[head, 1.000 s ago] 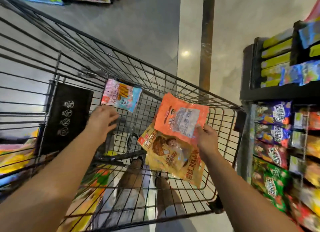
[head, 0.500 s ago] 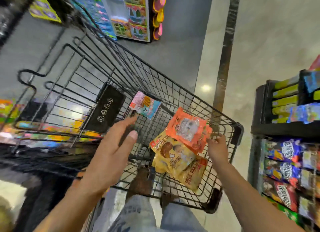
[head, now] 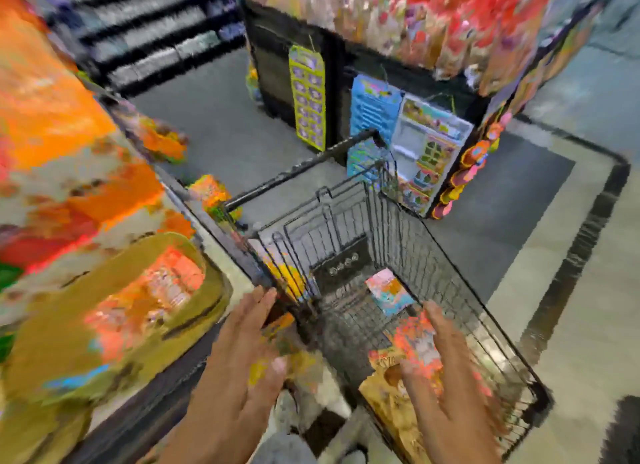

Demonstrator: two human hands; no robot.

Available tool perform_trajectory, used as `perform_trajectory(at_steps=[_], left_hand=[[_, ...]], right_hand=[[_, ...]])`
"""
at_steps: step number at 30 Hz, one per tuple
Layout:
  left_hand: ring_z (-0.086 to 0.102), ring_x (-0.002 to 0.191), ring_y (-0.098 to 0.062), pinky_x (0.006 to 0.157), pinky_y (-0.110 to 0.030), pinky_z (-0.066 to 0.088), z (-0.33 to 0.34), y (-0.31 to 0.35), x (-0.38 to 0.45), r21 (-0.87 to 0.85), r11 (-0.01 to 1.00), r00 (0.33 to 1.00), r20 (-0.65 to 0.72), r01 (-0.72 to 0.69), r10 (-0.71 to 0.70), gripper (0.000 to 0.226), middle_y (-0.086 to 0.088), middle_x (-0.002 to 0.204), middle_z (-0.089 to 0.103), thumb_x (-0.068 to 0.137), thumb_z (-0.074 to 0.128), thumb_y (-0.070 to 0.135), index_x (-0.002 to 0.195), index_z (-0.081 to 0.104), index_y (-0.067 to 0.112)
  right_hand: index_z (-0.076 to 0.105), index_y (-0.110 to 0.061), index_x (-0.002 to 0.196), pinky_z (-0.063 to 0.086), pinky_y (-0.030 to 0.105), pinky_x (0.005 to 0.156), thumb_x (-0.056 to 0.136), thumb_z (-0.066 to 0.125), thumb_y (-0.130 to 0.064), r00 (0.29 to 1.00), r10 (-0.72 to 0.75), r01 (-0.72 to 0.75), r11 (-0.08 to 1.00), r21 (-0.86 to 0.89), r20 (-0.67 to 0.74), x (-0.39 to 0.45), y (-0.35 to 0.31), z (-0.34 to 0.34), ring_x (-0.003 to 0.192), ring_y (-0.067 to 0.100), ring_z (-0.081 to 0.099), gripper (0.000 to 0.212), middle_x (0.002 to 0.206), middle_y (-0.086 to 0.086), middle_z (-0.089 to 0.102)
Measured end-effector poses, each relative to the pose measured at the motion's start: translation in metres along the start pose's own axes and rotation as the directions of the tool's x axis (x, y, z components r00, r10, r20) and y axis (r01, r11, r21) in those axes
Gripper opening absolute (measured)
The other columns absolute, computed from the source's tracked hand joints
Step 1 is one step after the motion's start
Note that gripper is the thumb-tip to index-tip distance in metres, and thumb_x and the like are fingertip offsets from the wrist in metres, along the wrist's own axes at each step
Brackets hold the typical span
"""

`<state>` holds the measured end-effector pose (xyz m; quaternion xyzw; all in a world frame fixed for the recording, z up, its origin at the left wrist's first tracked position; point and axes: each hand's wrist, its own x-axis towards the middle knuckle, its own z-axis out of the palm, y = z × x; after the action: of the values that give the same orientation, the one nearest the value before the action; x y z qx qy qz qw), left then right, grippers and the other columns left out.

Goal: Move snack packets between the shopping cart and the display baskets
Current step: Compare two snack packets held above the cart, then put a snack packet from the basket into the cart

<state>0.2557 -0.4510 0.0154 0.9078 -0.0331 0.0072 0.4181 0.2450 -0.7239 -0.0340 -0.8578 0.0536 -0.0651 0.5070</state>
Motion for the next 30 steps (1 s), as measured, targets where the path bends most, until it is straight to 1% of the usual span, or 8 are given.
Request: perform_trajectory(at_steps=[4, 7, 10, 13, 21, 23, 26, 30], left_hand=[[0.008, 0.155, 0.005, 0.118, -0.042, 0.024, -0.064, -0.017, -0.054, 0.006, 0.997, 0.974, -0.216, 0.074, -0.07, 0.066, 0.032, 0.166, 0.013, 0.095, 0.037, 0.07, 0.157, 0.019, 0.057], [0.019, 0.154, 0.002, 0.113, -0.044, 0.037, -0.111, -0.039, -0.087, 0.022, 0.991, 0.934, -0.338, 0.133, -0.117, 0.077, 0.026, 0.166, 0.021, 0.089, 0.039, 0.081, 0.158, 0.024, 0.05], [0.034, 0.152, -0.017, 0.116, -0.045, 0.038, -0.161, -0.069, -0.113, -0.221, 0.917, 0.764, -0.508, 0.332, -0.398, 0.124, 0.006, 0.165, 0.035, 0.058, 0.068, 0.092, 0.159, 0.035, 0.028], [0.029, 0.148, 0.006, 0.111, -0.031, 0.035, -0.187, -0.099, -0.16, -0.044, 0.959, 0.798, -0.543, 0.281, -0.259, 0.08, 0.026, 0.161, 0.032, 0.088, 0.043, 0.078, 0.158, 0.031, 0.041], [0.025, 0.137, 0.025, 0.106, -0.029, 0.032, -0.271, -0.19, -0.233, -0.091, 0.909, 0.692, -0.618, 0.407, -0.372, 0.07, 0.044, 0.153, 0.027, 0.091, 0.038, 0.076, 0.155, 0.026, 0.051], [0.03, 0.136, 0.019, 0.106, -0.032, 0.034, -0.288, -0.216, -0.242, -0.042, 0.891, 0.694, -0.61, 0.453, -0.382, 0.071, 0.047, 0.148, 0.027, 0.09, 0.033, 0.081, 0.155, 0.021, 0.056], [0.041, 0.135, -0.002, 0.11, -0.039, 0.039, -0.306, -0.253, -0.246, 0.019, 0.852, 0.708, -0.566, 0.524, -0.422, 0.074, 0.027, 0.146, 0.042, 0.091, 0.03, 0.082, 0.158, 0.014, 0.054], [0.049, 0.134, -0.02, 0.11, -0.037, 0.043, -0.325, -0.301, -0.234, 0.204, 0.764, 0.737, -0.498, 0.612, -0.457, 0.075, 0.001, 0.146, 0.053, 0.09, 0.036, 0.071, 0.155, 0.036, 0.033]], right_hand=[[0.035, -0.04, 0.16, 0.035, 0.035, 0.122, 0.09, 0.062, -0.043, 0.932, -0.311, 0.312, 0.95, 0.025, 0.186, 0.0, -0.082, 0.032, 0.153, 0.009, 0.037, 0.076, 0.167, -0.019, 0.035], [0.033, -0.046, 0.16, 0.021, 0.021, 0.124, 0.089, 0.069, -0.036, 0.849, -0.411, 0.406, 0.91, 0.091, 0.332, -0.006, -0.12, 0.071, 0.157, 0.01, 0.03, 0.08, 0.17, -0.017, 0.03], [0.035, -0.046, 0.159, 0.027, 0.012, 0.116, 0.092, 0.064, -0.047, 0.804, -0.447, 0.416, 0.894, 0.167, 0.393, -0.017, -0.152, 0.116, 0.157, 0.01, 0.029, 0.073, 0.169, -0.018, 0.03], [0.029, -0.049, 0.159, 0.032, 0.022, 0.116, 0.092, 0.059, -0.061, 0.762, -0.48, 0.44, 0.876, 0.198, 0.435, -0.03, -0.178, 0.164, 0.157, 0.005, 0.026, 0.074, 0.169, -0.021, 0.028], [0.026, -0.051, 0.161, 0.03, 0.033, 0.123, 0.096, 0.057, -0.062, 0.66, -0.553, 0.49, 0.83, 0.268, 0.508, -0.076, -0.24, 0.291, 0.159, 0.006, 0.018, 0.073, 0.17, -0.025, 0.022], [0.022, -0.053, 0.161, 0.02, 0.022, 0.124, 0.096, 0.049, -0.073, 0.611, -0.573, 0.532, 0.808, 0.253, 0.546, -0.085, -0.249, 0.323, 0.159, 0.0, 0.011, 0.073, 0.171, -0.027, 0.018], [0.017, -0.056, 0.161, 0.015, 0.032, 0.121, 0.097, 0.043, -0.078, 0.544, -0.55, 0.557, 0.802, 0.218, 0.633, -0.099, -0.257, 0.371, 0.158, -0.004, 0.006, 0.072, 0.171, -0.03, 0.01], [0.022, -0.049, 0.159, 0.025, 0.032, 0.123, 0.1, 0.041, -0.072, 0.375, -0.49, 0.686, 0.717, 0.12, 0.787, -0.114, -0.27, 0.438, 0.155, 0.006, 0.021, 0.066, 0.168, -0.021, 0.022]])
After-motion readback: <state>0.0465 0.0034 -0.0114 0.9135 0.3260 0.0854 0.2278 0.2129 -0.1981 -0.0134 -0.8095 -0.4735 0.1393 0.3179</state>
